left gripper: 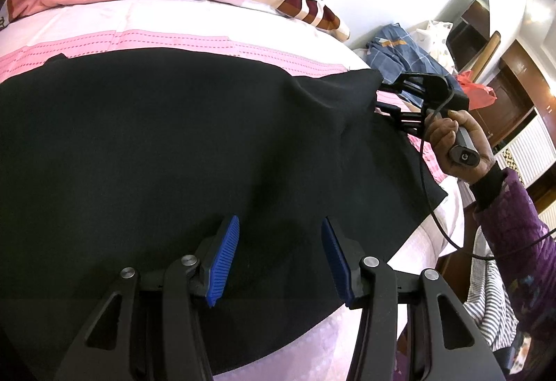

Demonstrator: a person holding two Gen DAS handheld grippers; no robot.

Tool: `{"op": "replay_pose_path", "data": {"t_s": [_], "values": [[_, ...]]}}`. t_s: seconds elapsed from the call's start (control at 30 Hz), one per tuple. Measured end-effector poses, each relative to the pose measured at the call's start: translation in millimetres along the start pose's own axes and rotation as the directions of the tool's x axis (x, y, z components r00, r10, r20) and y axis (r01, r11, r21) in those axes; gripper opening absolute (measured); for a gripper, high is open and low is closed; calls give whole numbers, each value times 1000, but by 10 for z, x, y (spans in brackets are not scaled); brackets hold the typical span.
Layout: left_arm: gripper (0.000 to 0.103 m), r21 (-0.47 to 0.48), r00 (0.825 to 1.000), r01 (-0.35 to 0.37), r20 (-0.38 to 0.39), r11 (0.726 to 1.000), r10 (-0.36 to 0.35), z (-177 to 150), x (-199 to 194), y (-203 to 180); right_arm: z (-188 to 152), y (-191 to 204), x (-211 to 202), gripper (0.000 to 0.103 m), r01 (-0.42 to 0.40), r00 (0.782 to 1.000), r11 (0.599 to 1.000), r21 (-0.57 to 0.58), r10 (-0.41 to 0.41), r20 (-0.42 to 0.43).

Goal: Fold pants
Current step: 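Lay the frayed pants hem down on the bed with the right gripper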

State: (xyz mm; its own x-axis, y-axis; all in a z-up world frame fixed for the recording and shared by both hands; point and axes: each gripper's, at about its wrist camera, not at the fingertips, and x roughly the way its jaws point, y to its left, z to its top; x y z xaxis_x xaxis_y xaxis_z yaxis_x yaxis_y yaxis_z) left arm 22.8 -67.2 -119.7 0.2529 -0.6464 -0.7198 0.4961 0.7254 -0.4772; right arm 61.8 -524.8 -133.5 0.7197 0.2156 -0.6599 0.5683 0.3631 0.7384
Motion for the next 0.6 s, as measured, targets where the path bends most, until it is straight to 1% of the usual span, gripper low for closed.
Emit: {"op": "replay_pose_path", "data": {"t_s": [0.03,0.07,0.2,0.3,0.37,0.47,0.6], "values": [[51,1,1000,1,0,1000,-1,6,3,5,-1,6,26,9,22,1000,1000,-13,-22,-12],[51,2,1000,1,2,1000,-1,8,3,4,-1,-6,33,7,28,999,1000,-13,-28,-17],[51,17,1000,-3,5,1000,3,17,3,-12,-76,-30,-124,5,28,1000,1000,-14,-28,14],[51,7,1000,-8,1,1000,8,44,4,-8,-217,-40,-479,4,2,999,1000,-8,-2,50],[51,-14,1000,-1,2,1000,1,49,-15,20,-346,-73,-816,4,-21,997,1000,2,20,70],[51,-51,1000,2,11,999,-2,33,-73,73,-506,-136,-1266,4,-22,993,1000,-9,23,113],[51,-85,1000,-6,15,996,7,-32,-205,160,-712,-438,-1796,3,-15,987,999,48,7,159]]}}
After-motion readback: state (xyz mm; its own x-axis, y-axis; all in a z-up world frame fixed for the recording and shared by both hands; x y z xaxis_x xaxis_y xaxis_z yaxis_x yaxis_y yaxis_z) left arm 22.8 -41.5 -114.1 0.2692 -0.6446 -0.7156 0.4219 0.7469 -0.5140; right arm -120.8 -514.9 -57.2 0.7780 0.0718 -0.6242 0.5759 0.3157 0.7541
